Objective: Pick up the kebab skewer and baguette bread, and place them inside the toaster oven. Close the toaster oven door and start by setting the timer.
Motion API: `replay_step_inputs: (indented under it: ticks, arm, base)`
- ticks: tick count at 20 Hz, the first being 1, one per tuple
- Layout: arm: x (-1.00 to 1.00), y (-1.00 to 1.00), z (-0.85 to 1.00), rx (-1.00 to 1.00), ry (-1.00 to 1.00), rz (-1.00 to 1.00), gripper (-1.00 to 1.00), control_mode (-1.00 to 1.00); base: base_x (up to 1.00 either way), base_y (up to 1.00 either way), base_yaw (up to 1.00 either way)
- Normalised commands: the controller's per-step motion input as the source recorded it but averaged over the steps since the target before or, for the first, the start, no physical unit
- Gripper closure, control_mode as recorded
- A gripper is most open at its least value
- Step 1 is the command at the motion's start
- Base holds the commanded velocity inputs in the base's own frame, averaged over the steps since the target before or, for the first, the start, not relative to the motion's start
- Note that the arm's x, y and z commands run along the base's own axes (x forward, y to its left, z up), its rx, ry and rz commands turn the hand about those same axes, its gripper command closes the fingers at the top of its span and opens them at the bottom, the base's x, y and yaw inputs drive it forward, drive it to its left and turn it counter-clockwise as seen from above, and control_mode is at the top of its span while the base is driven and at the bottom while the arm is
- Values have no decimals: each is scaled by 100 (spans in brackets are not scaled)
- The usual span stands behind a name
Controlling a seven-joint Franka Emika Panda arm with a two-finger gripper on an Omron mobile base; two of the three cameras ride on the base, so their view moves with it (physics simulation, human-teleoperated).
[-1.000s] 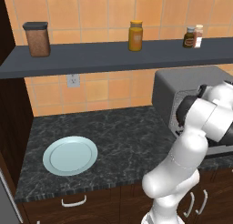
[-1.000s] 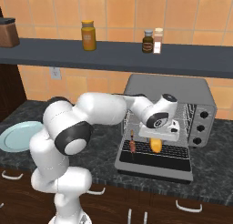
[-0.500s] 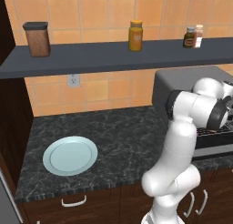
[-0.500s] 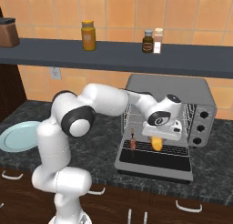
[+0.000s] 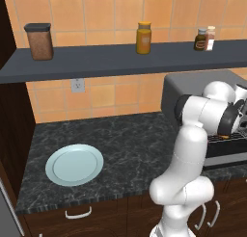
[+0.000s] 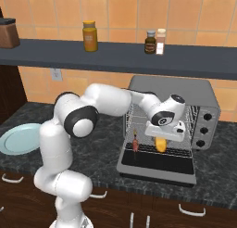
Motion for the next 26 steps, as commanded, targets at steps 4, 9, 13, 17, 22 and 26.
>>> replay_step_inputs:
  ticks: [4,9,13,17,22,26]
  arm:
    - [0,0,10,0,0,-7,-100,-100]
    - [-16,-5,9,0,-2,-10,-100,-100]
    - [-42,-2,33,0,-8,-10,-100,-100]
    - [-66,-4,20,0,-2,-20,-100,-100]
    - [-81,1,0,0,0,-21,-100,-100]
    - [-64,24,-6,0,3,-12,-100,-100]
  base:
    - [0,0,0]
    - [0,0,0]
    - [0,0,0]
    - [0,0,0]
    - [0,0,0]
    - [0,0,0]
